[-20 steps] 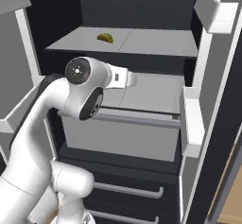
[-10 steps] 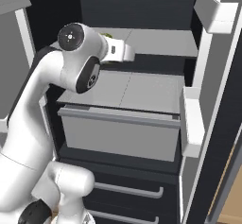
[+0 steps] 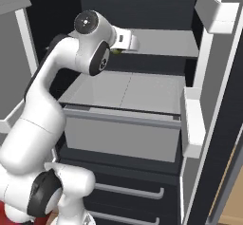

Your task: Move the tacos and lemon from the second highest shelf to the top shelf to make space. Then, place the pitcher from the counter on the cleared second highest shelf.

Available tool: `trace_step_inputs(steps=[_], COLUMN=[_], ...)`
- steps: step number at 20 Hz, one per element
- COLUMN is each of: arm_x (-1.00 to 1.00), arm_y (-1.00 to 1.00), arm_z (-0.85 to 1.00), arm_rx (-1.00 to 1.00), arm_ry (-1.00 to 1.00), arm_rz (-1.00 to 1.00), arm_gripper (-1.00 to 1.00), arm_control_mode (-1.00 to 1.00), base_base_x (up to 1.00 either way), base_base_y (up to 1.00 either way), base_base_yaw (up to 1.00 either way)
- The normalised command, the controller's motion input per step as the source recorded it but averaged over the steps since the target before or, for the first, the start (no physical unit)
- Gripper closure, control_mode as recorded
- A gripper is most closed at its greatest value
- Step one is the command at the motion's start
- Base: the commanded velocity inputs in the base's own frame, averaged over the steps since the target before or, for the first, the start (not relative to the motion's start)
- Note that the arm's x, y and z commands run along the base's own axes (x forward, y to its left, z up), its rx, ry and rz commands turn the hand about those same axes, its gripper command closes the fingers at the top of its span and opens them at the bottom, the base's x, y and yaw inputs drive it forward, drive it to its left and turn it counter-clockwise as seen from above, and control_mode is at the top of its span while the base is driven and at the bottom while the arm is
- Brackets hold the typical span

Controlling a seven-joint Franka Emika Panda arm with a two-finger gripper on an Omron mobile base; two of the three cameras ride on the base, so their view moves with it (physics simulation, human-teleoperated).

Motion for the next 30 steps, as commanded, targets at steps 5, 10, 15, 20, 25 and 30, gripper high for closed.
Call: trace_step_inputs(steps=[5, 10, 15, 20, 25, 30], arm_x=[0.82, 0.80, 0.74, 0.73, 0.77, 0.83], arm_y=[0.00, 0.00, -0.17, -0.25, -0.15, 0.00], arm_z=[-0.45, -0.21, 0.04, 0.07, -0.04, -0.49], arm_rx=[0.01, 0.01, 0.03, 0.04, 0.01, 0.00], arm_ry=[0.01, 0.01, 0.02, 0.07, 0.07, 0.00], arm_rz=[0.00, 0.00, 0.00, 0.00, 0.00, 0.00], arm_gripper=[1.00, 1.00, 1.00, 1.00, 1.00, -1.00], arm_control_mode=[-1.00, -1.00, -1.00, -1.00, -1.00, -1.00], base_base_x=[0.00, 0.00, 0.00, 0.00, 0.00, 0.00], base_base_y=[0.00, 0.00, 0.00, 0.00, 0.00, 0.00], base_base_yaw=[0.00, 0.00, 0.00, 0.00, 0.00, 0.00])
